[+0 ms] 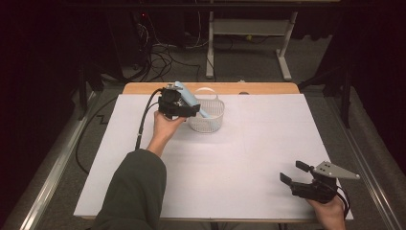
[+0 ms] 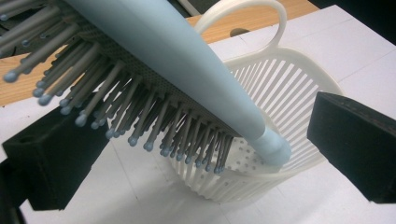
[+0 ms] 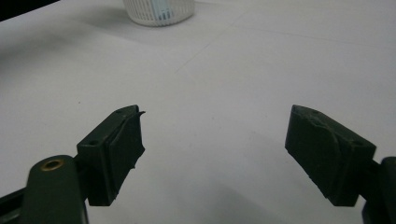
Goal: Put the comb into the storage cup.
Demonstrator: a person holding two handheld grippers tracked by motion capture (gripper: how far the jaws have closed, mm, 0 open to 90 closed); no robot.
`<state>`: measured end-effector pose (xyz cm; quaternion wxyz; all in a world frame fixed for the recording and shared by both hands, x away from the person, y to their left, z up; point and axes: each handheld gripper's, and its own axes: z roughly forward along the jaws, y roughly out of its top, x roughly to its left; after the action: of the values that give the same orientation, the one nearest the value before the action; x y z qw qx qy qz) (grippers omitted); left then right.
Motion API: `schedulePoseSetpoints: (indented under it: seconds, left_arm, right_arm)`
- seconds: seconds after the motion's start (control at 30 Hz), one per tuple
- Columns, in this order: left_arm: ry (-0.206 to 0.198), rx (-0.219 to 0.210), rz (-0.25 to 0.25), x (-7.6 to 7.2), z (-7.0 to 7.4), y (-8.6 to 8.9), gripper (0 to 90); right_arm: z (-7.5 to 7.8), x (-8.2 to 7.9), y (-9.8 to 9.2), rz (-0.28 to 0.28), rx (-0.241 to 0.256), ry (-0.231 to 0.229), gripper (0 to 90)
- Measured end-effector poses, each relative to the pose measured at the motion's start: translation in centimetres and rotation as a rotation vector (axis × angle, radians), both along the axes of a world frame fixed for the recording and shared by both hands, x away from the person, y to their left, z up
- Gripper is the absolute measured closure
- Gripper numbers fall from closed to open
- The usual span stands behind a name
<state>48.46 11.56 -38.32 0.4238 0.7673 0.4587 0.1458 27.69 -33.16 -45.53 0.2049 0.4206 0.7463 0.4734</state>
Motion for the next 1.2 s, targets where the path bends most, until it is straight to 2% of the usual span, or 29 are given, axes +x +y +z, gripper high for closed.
schedulePoseSetpoints:
  seconds: [0.33, 1.2]
  left_arm:
    - [-0.013, -0.011, 0.015, -0.4, -0.1, 0.7, 0.0]
    - [-0.03, -0.007, 0.004, -1.6, 0.3, 1.6, 0.0]
  right_arm:
    - [0.0, 0.0, 0.0, 0.0, 0.001, 0.0, 19.8]
    - [0.0, 0.0, 0.1, -0.001, 0.0, 0.001, 19.9]
